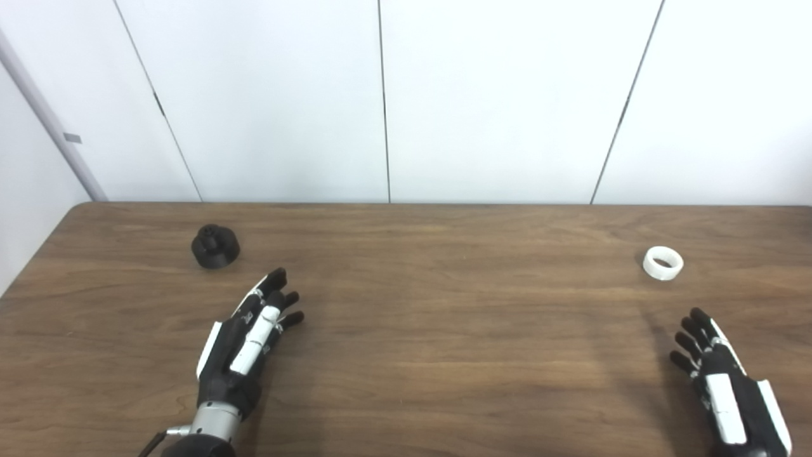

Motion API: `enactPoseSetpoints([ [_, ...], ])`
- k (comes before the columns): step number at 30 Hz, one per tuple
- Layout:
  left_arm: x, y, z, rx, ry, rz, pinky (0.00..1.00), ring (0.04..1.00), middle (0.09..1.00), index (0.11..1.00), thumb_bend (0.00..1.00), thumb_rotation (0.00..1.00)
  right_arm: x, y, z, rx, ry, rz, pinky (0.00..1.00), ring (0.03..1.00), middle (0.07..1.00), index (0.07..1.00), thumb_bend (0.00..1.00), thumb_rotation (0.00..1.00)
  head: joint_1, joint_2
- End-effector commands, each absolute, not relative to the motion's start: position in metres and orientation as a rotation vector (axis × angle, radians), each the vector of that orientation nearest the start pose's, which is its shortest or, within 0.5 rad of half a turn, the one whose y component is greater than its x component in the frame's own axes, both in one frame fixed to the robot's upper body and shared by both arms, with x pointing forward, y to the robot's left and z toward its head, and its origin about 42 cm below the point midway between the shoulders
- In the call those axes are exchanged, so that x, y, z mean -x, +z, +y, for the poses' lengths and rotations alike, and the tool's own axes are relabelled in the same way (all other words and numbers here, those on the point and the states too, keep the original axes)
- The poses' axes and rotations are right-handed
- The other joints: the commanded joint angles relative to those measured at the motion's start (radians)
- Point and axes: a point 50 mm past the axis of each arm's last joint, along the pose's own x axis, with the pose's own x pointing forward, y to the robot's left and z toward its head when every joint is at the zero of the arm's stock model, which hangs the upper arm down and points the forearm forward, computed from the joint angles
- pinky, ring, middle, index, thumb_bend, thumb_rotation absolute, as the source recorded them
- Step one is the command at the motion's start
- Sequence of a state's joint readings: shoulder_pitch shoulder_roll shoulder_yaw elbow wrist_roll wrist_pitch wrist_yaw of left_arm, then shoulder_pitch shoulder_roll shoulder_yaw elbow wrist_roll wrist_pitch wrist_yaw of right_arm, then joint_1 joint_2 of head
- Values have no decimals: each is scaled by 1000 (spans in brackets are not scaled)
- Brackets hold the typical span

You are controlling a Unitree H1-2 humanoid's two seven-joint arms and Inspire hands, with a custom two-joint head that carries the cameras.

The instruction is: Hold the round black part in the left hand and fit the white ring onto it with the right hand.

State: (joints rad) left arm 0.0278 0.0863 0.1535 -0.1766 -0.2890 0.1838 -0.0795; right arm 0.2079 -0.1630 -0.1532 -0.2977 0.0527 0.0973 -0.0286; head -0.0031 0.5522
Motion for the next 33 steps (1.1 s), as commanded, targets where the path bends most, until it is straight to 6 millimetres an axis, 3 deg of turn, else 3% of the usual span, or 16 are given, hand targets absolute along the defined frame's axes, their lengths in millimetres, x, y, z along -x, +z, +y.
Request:
enactPoseSetpoints([
  [1,-278,143,274,190,16,-66,803,882,949,894,691,546,-210,130,-303,141,-171,-4,847,910,929,933,863,903,0,0],
  [17,-277,145,274,181,16,-60,822,886,946,891,717,519,-211,130,-302,134,-166,-7,870,912,924,928,864,893,0,0],
  [24,-276,144,277,138,11,-72,817,877,936,883,728,501,-210,128,-301,136,-162,-11,882,917,926,926,844,902,39,-9],
  [26,-274,147,278,67,-5,-98,808,882,940,884,768,496,-209,128,-301,123,-166,-9,881,921,926,923,825,894,39,-9],
  [29,-270,156,281,-70,10,-140,677,826,901,876,823,536,-208,129,-301,104,-171,-8,860,919,922,919,806,881,66,-12],
  [33,-267,176,283,-257,54,-277,649,816,868,857,869,555,-206,130,-302,111,-163,0,850,915,924,927,785,900,107,-20],
])
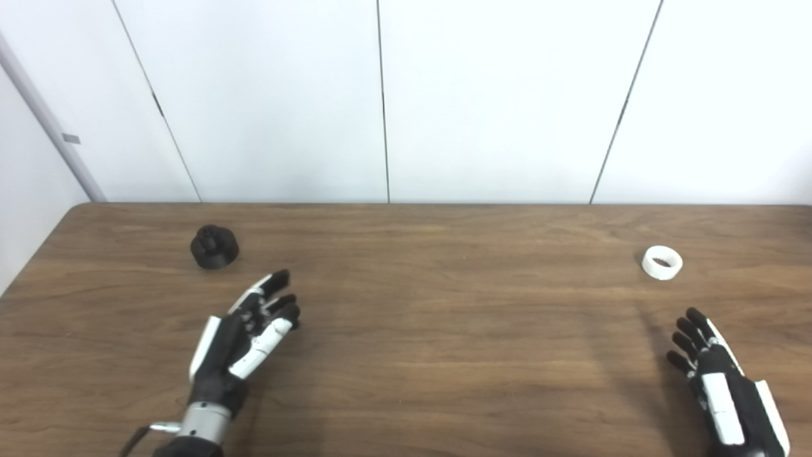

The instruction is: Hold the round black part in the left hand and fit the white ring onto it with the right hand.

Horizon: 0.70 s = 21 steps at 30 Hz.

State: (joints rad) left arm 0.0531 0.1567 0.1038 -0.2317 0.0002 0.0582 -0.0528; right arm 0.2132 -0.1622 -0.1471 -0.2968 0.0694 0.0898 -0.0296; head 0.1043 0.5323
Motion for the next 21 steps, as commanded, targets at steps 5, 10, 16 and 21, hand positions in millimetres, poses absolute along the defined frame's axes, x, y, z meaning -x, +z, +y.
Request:
enactPoseSetpoints([
  [5,-265,211,285,-545,148,-462,568,723,801,801,800,572,-205,132,-302,113,-154,0,871,935,941,949,805,906,41,-13],
  [10,-261,246,288,-894,234,-576,519,695,785,805,804,661,-205,130,-306,107,-143,-11,881,950,952,961,843,913,72,-19],
  [16,-255,277,292,-1330,383,-546,698,766,829,853,901,726,-205,128,-312,98,-127,-14,934,968,969,971,833,920,150,-44],
  [21,-260,284,299,-1399,456,-468,908,877,917,895,914,677,-206,123,-322,103,-121,-31,977,982,979,980,857,929,213,-66],
])
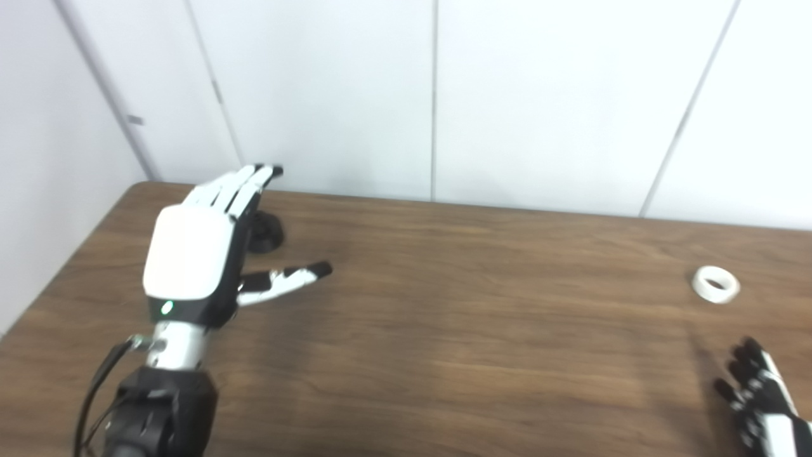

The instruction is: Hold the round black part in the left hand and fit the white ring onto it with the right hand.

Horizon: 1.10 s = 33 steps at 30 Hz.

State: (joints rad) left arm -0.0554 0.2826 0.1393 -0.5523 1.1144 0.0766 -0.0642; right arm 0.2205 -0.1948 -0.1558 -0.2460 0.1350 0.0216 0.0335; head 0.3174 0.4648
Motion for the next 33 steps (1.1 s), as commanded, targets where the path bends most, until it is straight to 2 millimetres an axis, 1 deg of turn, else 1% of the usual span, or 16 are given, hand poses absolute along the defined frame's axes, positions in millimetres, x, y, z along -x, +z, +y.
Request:
enactPoseSetpoints([
  [1,-261,286,301,-1409,471,-446,909,880,921,897,916,674,-205,122,-323,120,-131,-31,979,983,981,980,860,930,12,-2],
  [2,-263,287,303,-1416,487,-423,933,898,939,916,927,687,-205,121,-325,137,-141,-29,934,962,966,969,863,934,22,-5],
  [4,-265,288,306,-1429,510,-384,958,915,958,933,944,703,-204,120,-327,158,-153,-24,910,947,955,960,875,936,48,-13],
  [5,-266,289,307,-1433,522,-359,983,930,972,949,954,722,-204,119,-329,156,-155,-23,910,946,954,960,889,936,63,-18],
  [8,-271,290,313,-1421,556,-260,999,980,997,990,981,733,-203,118,-332,123,-156,-23,962,961,955,957,892,910,92,-27],
  [11,-277,290,319,-1389,578,-174,1000,998,1000,999,1000,736,-203,116,-335,122,-158,-22,966,968,962,961,883,908,124,-34],
  [14,-284,287,327,-1300,580,-119,1000,1000,1000,1000,1000,706,-202,114,-339,127,-159,-21,964,981,971,965,871,904,146,-35],
  [16,-290,283,335,-1221,575,-83,1000,1000,1000,1000,1000,684,-201,115,-341,127,-156,-22,969,985,977,969,881,904,154,-34],
  [18,-295,279,342,-1178,573,-47,1000,1000,1000,1000,1000,686,-201,115,-342,123,-152,-29,974,990,982,978,877,901,162,-33],
  [20,-299,275,346,-1159,572,-22,1000,1000,1000,1000,1000,685,-201,116,-343,120,-148,-33,980,992,981,979,872,901,172,-29],
  [22,-304,269,351,-1154,571,15,1000,1000,1000,1000,1000,678,-200,116,-344,118,-144,-36,995,998,985,986,845,916,174,-26],
  [25,-313,258,357,-1155,547,89,1000,1000,1000,1000,1000,672,-200,117,-345,117,-142,-37,995,1000,987,986,843,918,173,-22],
  [29,-321,242,359,-1121,516,152,1000,1000,1000,994,1000,665,-199,117,-346,122,-141,-34,997,1000,988,989,851,916,169,-12],
  [33,-326,229,360,-1048,489,180,1000,1000,1000,979,1000,617,-198,120,-345,122,-135,-37,994,999,988,993,836,924,165,-6],
])
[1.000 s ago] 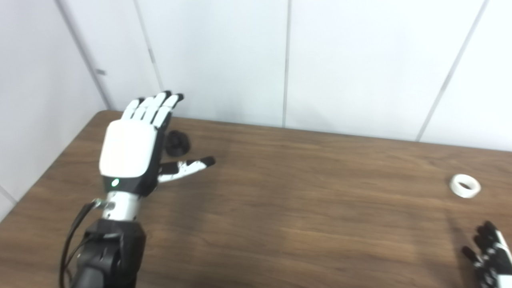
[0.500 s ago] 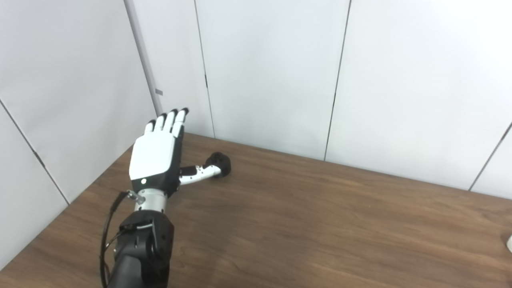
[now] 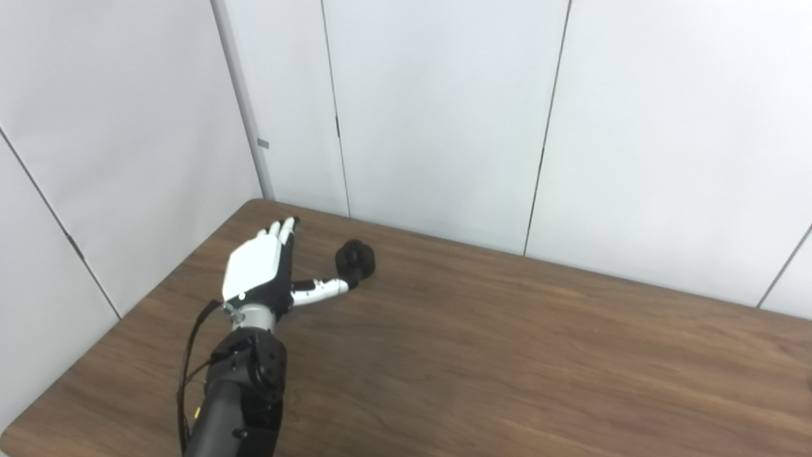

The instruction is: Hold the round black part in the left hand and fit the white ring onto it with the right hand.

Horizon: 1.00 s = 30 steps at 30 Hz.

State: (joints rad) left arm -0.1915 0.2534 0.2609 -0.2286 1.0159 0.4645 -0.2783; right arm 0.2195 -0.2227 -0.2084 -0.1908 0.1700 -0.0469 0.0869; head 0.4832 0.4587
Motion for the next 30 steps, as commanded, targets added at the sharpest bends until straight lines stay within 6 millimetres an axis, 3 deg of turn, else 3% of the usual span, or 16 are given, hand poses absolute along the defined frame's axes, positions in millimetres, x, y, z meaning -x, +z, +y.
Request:
enactPoseSetpoints([
  [1,-327,225,360,-1023,483,185,1000,1000,1000,969,1000,589,-198,120,-345,123,-132,-40,998,1000,989,993,821,926,-3,4],
  [8,-339,200,362,-969,442,222,1000,1000,1000,939,1000,535,-195,124,-343,122,-132,-38,1000,1000,988,991,787,927,-7,14],
  [19,-356,165,363,-934,409,301,1000,1000,1000,938,1000,472,-189,127,-343,122,-136,-29,1000,1000,987,985,833,915,-11,23],
  [30,-376,156,368,-938,427,333,1000,1000,1000,996,1000,439,-181,129,-345,109,-137,-24,1000,1000,986,988,830,900,-10,32],
])
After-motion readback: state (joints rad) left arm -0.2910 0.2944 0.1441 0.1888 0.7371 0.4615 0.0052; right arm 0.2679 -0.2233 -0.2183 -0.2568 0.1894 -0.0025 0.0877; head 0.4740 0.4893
